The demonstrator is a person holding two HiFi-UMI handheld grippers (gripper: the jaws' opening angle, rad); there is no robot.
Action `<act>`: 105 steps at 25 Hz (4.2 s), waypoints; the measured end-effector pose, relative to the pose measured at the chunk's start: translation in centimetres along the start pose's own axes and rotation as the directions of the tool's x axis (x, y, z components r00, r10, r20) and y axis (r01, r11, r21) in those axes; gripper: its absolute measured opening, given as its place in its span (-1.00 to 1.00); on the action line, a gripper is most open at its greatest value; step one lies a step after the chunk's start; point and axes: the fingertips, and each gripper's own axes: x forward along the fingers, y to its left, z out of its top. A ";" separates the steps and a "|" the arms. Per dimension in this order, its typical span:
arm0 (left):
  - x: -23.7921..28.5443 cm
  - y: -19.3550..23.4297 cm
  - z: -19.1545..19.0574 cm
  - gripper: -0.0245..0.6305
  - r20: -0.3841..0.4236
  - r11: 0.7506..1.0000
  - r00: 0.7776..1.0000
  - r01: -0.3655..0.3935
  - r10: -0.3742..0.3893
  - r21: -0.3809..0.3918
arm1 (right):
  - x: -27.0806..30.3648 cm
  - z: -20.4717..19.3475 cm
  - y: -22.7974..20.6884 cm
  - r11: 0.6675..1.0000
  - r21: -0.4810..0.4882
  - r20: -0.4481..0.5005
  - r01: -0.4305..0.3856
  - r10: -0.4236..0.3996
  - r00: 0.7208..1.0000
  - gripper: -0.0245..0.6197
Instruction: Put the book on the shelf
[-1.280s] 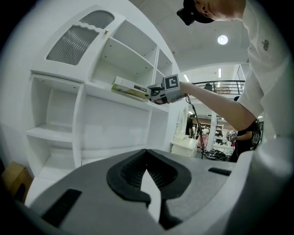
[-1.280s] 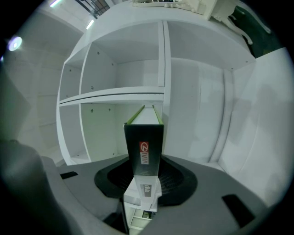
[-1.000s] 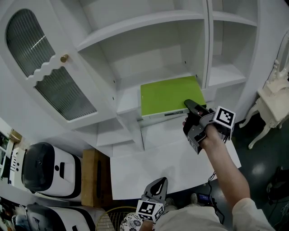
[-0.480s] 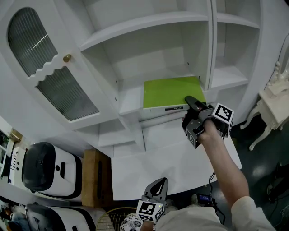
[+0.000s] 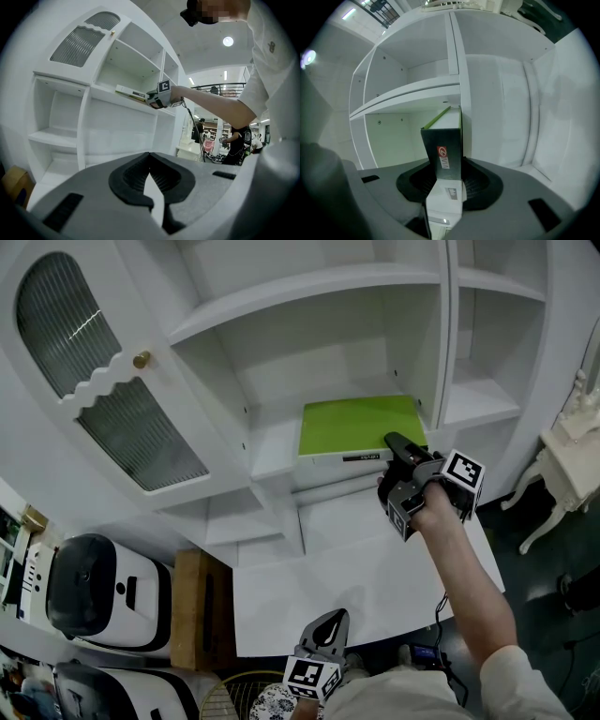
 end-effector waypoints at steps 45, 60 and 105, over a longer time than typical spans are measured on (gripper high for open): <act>-0.1 -0.2 -0.2 -0.92 -0.001 1.000 1.000 -0.004 0.004 0.005 | 0.0 0.1 -0.2 0.985 -0.170 -0.040 -0.013 0.006 0.999 -0.12; -0.1 -0.9 -0.2 -0.92 -0.002 1.000 1.000 0.006 -0.006 0.012 | -3.8 -2.3 1.5 0.969 -0.225 -0.116 -0.100 0.075 0.990 -0.33; 0.0 -1.4 -0.5 -0.92 -0.013 1.000 1.000 -0.002 0.002 -0.001 | 0.4 -1.8 2.0 0.932 -0.348 -0.118 -0.103 0.066 0.991 -0.87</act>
